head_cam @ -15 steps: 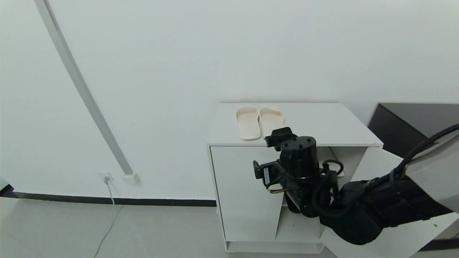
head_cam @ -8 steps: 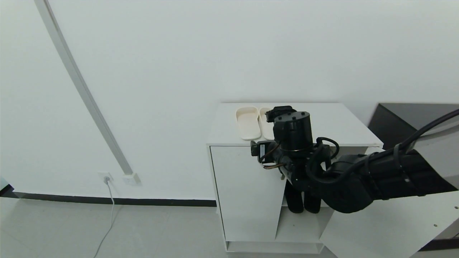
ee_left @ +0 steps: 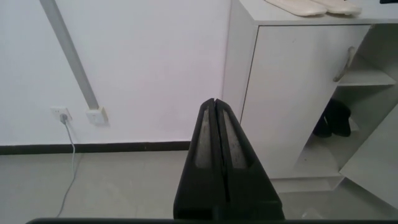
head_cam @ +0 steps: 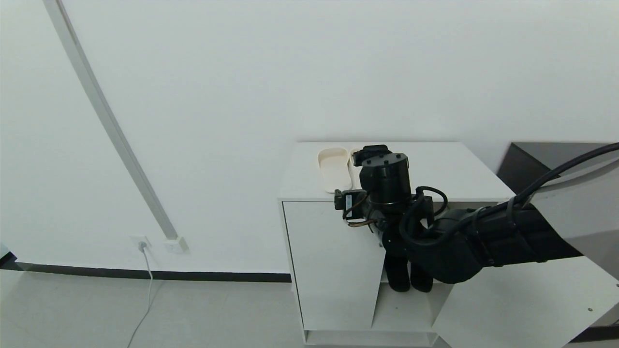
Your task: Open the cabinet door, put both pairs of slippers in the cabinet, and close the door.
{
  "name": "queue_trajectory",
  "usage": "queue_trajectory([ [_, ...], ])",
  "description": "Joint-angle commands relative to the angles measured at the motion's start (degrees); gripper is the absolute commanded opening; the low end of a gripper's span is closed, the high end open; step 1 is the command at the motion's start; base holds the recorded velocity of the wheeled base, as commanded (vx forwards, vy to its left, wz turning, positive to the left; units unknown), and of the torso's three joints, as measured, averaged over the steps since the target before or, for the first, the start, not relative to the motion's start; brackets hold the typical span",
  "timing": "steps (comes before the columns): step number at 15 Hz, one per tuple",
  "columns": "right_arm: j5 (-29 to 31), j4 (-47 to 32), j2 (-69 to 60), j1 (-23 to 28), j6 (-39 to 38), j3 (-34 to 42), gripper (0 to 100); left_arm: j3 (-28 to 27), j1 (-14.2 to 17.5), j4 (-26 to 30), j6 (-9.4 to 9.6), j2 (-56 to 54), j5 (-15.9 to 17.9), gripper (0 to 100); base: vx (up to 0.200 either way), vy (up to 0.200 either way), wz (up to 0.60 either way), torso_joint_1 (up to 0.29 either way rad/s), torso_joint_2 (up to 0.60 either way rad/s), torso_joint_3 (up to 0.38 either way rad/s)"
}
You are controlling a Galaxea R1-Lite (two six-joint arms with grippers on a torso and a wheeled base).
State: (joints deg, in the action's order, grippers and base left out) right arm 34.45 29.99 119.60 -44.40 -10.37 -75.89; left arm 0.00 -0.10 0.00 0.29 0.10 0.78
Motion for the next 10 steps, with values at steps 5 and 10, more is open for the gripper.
queue_trajectory([
  [5,0.09,-0.02,0.19,0.19,0.00,-0.40,100,0.00,0.01,0.00,-0.03,0.08,0.01,0,0.200,0.000,0.00,0.008,0.00,0.000],
  [10,0.00,1.12,2.74,0.28,-1.14,-1.46,100,0.00,0.01,0.00,-0.03,-0.01,-0.08,0,0.080,0.000,0.00,0.002,0.00,0.002],
])
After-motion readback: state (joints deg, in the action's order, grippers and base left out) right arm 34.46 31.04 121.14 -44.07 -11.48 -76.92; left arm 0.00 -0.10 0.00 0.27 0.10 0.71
